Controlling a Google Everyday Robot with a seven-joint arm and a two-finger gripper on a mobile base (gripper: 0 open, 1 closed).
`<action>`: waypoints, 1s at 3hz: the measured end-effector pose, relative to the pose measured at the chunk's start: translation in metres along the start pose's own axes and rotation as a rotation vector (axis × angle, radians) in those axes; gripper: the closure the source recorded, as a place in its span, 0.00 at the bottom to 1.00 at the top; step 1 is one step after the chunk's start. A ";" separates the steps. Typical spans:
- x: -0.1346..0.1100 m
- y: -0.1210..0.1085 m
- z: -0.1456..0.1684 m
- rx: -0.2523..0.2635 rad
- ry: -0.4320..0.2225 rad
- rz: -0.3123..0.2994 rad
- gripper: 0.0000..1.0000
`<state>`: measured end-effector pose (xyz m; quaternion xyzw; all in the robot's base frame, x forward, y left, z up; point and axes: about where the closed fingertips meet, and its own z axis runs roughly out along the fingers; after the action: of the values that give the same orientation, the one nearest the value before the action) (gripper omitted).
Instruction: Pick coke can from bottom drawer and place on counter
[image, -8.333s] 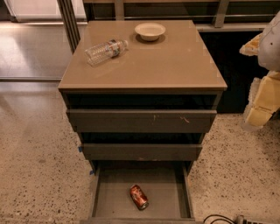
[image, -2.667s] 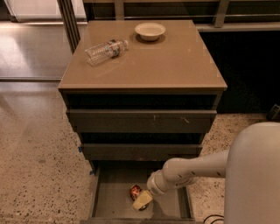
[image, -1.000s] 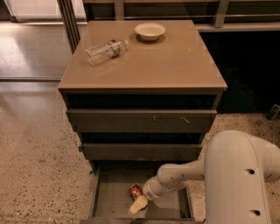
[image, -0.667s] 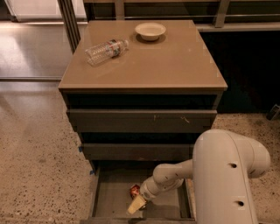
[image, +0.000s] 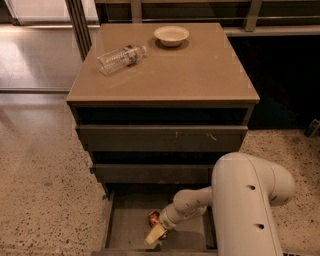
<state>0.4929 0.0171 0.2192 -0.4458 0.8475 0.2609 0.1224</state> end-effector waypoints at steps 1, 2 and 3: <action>0.011 -0.012 0.021 -0.016 0.003 -0.013 0.00; 0.020 -0.047 0.056 -0.029 -0.021 0.004 0.00; 0.021 -0.046 0.056 -0.032 -0.019 0.004 0.00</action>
Offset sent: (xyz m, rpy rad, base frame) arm 0.0337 -0.0119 -0.1185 0.0625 0.0446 0.0040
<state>0.5167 0.0121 0.1477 -0.4436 0.8428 0.2787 0.1230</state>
